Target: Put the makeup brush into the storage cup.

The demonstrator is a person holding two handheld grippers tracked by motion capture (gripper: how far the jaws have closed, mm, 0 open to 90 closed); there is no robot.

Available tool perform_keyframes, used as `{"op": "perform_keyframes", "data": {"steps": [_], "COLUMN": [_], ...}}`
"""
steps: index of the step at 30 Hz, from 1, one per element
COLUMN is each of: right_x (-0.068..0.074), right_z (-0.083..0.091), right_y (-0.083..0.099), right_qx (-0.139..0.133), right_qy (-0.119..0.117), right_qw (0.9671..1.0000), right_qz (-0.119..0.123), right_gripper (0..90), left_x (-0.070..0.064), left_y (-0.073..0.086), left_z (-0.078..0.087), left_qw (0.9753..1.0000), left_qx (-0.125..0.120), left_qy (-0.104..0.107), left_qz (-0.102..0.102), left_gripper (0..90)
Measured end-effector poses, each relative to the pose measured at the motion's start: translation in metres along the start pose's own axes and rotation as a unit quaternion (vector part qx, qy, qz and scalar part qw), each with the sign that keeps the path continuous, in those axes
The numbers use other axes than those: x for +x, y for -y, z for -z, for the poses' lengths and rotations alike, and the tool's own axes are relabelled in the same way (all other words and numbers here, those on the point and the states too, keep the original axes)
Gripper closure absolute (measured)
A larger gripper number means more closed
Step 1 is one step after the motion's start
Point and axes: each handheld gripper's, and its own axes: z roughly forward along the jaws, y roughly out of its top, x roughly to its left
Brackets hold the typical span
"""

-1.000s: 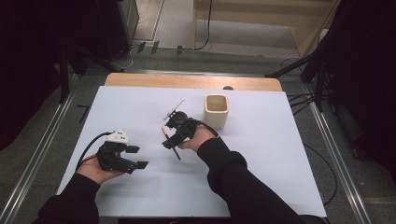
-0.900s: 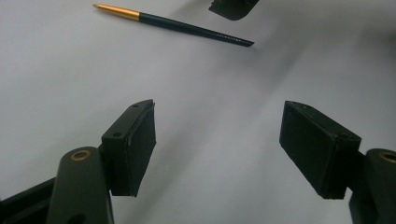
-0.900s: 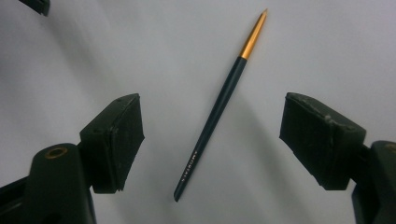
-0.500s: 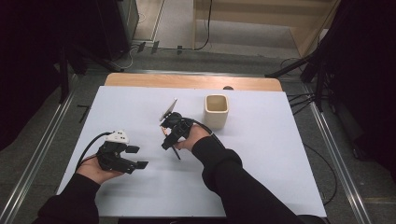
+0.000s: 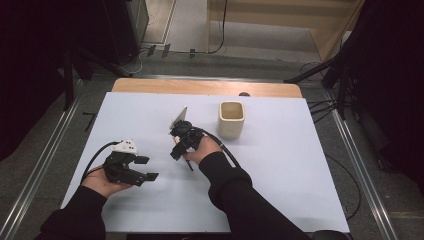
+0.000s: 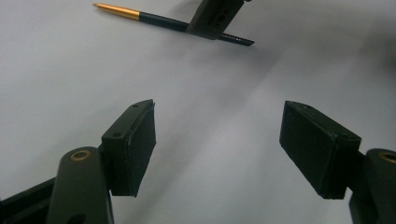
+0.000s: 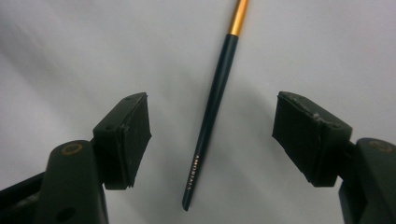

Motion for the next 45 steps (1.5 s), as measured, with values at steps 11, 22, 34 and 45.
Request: {"op": "perform_keyframes", "data": {"steps": [11,22,34,45], "right_x": [0.008,0.015,0.012,0.008], "right_z": [-0.018,-0.017,-0.016,-0.015], "right_y": [-0.004,-0.004,-0.006,-0.008], "right_qx": [0.020,0.021,0.031,0.037], "right_qy": [0.027,0.052,0.049,0.034], "right_qw": [0.9994,0.9984,0.9980,0.9981], "right_qz": [-0.004,-0.001,-0.027,-0.034], "right_gripper": [39.4,50.6,78.9,84.1], "left_x": [0.000,0.000,0.000,0.000], "left_y": [0.000,0.000,0.000,0.000], "left_z": [0.000,0.000,-0.001,-0.001], "left_qw": [1.0000,1.0000,1.0000,1.0000], "left_qx": [0.001,0.001,0.002,0.005], "left_qy": [-0.001,0.000,0.000,-0.001], "left_qz": [0.001,0.001,0.001,-0.001], "left_gripper": [27.5,27.5,27.5,27.5]}}
